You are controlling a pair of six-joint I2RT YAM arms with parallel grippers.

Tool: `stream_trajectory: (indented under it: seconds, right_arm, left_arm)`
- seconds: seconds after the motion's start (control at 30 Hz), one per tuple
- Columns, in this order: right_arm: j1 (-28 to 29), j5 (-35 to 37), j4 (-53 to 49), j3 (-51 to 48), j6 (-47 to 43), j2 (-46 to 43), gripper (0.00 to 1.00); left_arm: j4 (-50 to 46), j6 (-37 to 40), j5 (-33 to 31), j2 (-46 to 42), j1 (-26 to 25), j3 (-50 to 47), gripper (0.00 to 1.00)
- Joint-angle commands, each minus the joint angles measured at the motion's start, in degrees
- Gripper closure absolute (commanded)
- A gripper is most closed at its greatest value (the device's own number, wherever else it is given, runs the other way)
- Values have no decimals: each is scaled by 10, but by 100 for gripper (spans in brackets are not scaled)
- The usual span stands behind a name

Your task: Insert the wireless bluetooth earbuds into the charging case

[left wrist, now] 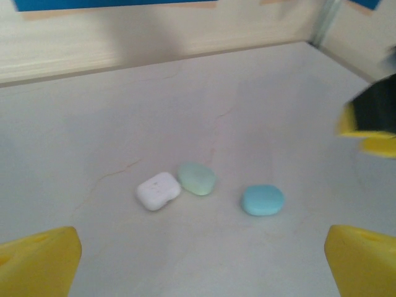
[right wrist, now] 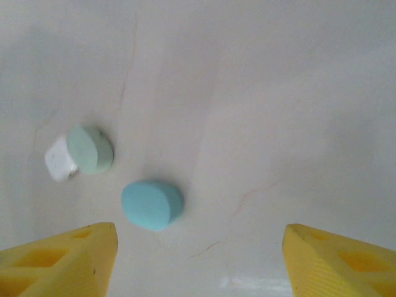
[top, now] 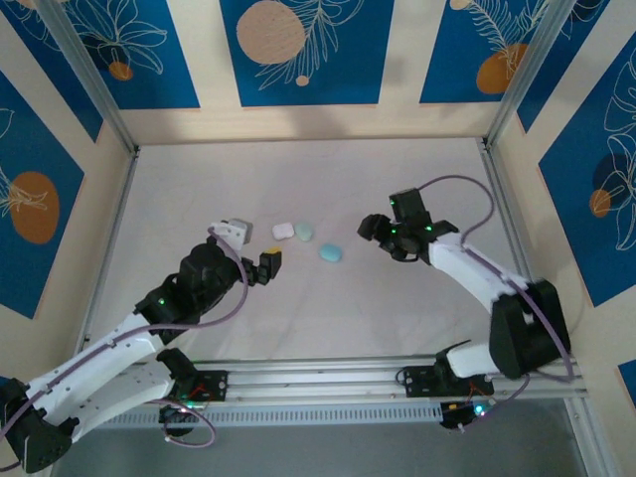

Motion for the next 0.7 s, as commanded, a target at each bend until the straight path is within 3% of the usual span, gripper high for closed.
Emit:
stream_trajectory:
  seconds: [0.0, 0.1, 0.2, 0.3, 0.4, 0.47, 0.6, 0.67]
  right_arm:
    - [-4, 224, -16, -25, -123, -80, 29]
    - [-24, 281, 123, -101, -258, -126, 27]
    - [-75, 224, 243, -173, -356, -123, 28]
    - [-120, 168, 314, -211, -393, -95, 28]
    - [-176, 72, 436, -259, -402, -57, 29]
    - [-200, -5, 465, -262, -407, -35, 30]
    - [-213, -44, 564, -284, -421, -1, 32]
    - [-233, -102, 594, -290, -399, 8, 32]
  left_arm:
    - [-7, -1, -53, 1, 45, -14, 0]
    - [8, 8, -32, 1, 115, -39, 0]
    - [12, 27, -15, 9, 187, -52, 0]
    - [20, 57, -21, 28, 235, -60, 0]
    - [59, 87, -45, 70, 245, -80, 0]
    - [81, 90, -77, 88, 246, -90, 0]
    - [140, 96, -127, 93, 251, -122, 0]
    - [182, 109, -131, 100, 256, -140, 0]
